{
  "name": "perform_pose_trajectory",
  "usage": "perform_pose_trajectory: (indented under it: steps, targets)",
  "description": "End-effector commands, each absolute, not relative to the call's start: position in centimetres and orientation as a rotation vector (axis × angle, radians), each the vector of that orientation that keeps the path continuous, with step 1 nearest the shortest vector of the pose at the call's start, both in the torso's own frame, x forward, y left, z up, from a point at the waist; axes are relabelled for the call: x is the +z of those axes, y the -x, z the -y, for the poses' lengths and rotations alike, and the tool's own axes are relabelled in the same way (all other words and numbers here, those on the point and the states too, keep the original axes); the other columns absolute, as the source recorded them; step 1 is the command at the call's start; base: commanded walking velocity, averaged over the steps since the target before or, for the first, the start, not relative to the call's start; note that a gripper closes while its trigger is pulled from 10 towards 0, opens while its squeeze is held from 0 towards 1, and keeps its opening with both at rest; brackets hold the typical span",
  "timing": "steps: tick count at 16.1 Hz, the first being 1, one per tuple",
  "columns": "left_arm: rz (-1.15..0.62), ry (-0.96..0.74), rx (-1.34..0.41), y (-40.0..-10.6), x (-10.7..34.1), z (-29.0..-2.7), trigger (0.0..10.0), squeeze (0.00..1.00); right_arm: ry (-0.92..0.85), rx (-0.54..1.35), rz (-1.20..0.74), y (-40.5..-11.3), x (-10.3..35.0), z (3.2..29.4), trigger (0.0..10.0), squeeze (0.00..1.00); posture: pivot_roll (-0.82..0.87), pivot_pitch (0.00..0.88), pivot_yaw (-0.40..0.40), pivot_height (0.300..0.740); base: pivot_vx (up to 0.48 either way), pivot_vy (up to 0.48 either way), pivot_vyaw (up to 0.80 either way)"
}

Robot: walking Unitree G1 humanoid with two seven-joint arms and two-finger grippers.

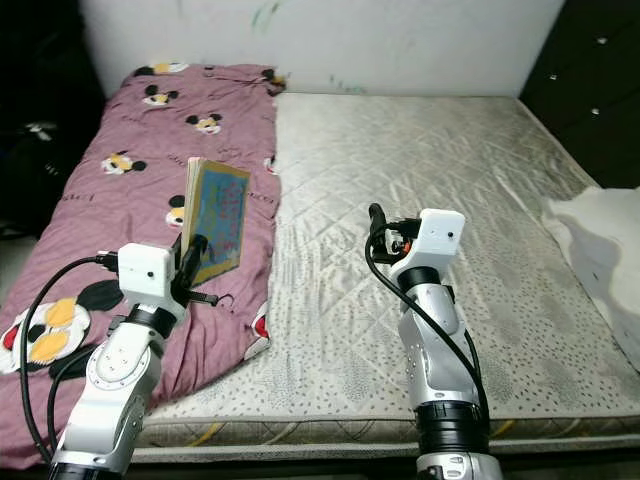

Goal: Clean up the room

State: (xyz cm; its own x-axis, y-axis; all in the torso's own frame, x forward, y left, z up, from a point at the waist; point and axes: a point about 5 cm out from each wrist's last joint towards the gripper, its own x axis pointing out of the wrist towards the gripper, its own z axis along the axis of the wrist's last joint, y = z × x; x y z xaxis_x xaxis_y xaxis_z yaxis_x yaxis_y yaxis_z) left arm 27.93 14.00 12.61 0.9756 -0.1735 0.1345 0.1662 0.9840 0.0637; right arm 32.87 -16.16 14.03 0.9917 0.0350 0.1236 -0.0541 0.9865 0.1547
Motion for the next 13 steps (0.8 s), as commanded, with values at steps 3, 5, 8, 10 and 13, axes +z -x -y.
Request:
perform_pose_trajectory:
  steps: [3,5,8,10,13]
  targets:
    - [0.179,-0.031,-0.152,-27.92,13.69,-14.24,10.0,0.0,-0.152,0.027,0.118,-32.35,13.93,16.62,10.0,0.0,-0.07,0.038,-0.011,0.74,0.0,0.0,0.0]
    - [0.192,-0.027,-0.143,-28.13,14.11,-14.35,10.0,0.0,-0.152,0.031,0.117,-32.37,13.94,16.32,10.0,0.0,-0.07,0.041,-0.012,0.74,0.0,0.0,0.0]
    - [0.191,-0.019,-0.139,-28.05,14.17,-14.19,10.0,0.0,-0.147,0.029,0.113,-32.39,13.97,16.66,10.0,0.0,-0.06,0.043,-0.014,0.74,0.0,0.0,-0.16]
    - [0.196,-0.018,-0.114,-27.94,14.11,-14.22,10.0,0.0,-0.146,0.028,0.111,-32.36,13.9,16.74,10.0,0.0,-0.07,0.043,-0.014,0.74,0.0,0.0,-0.49]
    - [0.174,-0.008,-0.092,-27.93,13.81,-14.27,10.0,0.0,-0.145,0.029,0.109,-32.21,13.82,16.57,10.0,0.0,-0.07,0.04,-0.017,0.74,0.0,0.0,-0.31]
